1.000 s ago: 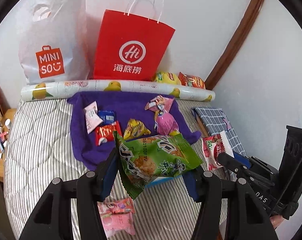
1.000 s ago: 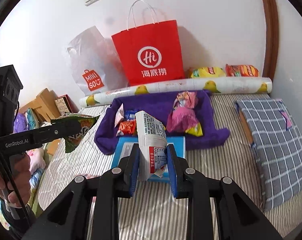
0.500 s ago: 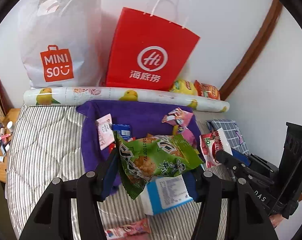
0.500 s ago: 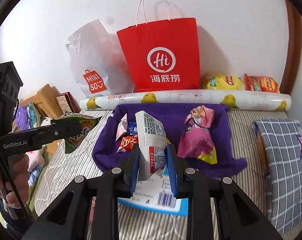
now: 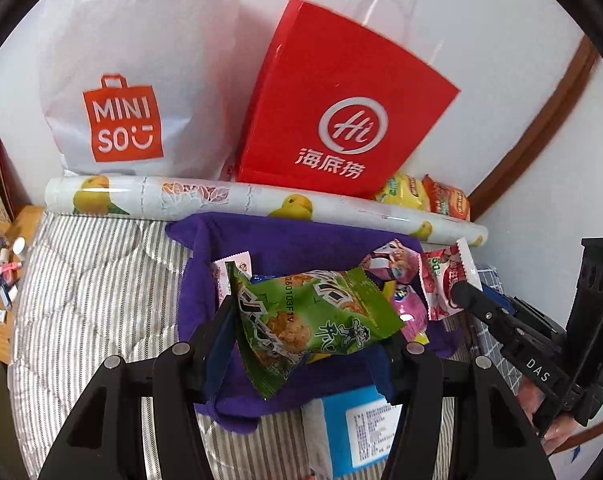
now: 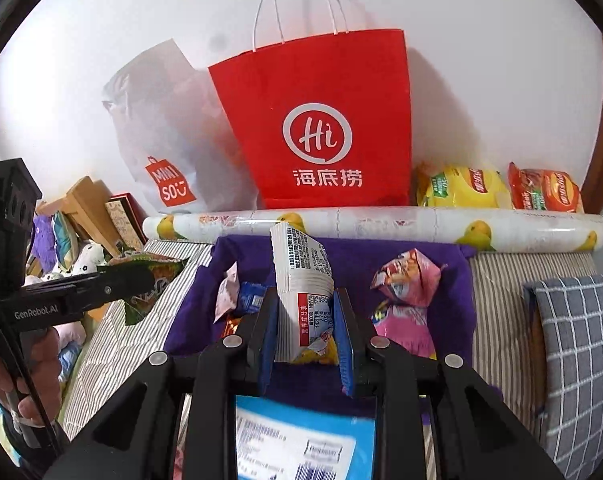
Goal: Organize snacks
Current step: 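Carry the green bag and white packet toward the purple towel with both tools, then lower both packets onto the purple towel and open both tools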
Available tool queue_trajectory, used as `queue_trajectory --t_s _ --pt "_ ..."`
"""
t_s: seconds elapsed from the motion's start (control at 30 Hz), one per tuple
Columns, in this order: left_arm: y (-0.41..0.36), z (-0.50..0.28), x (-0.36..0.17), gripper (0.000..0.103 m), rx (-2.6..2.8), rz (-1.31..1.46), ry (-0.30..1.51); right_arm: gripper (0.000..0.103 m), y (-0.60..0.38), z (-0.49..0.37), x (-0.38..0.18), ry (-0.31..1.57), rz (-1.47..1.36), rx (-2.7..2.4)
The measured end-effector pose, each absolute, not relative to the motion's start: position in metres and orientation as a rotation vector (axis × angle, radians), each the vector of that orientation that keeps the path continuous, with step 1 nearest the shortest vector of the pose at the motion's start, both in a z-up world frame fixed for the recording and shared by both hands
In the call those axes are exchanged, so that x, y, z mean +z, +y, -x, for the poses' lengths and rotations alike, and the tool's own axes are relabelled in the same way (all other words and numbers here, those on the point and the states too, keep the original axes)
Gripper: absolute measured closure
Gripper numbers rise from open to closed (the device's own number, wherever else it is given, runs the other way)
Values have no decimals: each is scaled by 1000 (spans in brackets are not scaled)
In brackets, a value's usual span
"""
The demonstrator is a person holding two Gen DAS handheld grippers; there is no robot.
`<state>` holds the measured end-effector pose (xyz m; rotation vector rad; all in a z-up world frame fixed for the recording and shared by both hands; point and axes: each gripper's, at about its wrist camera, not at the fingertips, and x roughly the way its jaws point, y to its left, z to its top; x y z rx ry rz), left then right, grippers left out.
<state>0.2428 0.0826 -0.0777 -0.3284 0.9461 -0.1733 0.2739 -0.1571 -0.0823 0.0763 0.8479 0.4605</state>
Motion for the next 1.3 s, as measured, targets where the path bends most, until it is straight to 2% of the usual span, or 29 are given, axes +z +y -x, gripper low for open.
queue_trajectory --t_s 0.3,0.57,0.97,1.3 --pt "83 -277 -89 47 -153 332 970 77 -145 -318 -102 903 -86 488" --pt "84 -305 -104 47 -127 336 1003 77 -128 -356 -148 1050 -57 508" --pt "85 -317 -129 47 -145 364 1050 76 -120 -363 -175 1124 -4 503" --pt "86 -324 -139 47 -138 384 1085 66 -108 -360 -182 1135 49 521"
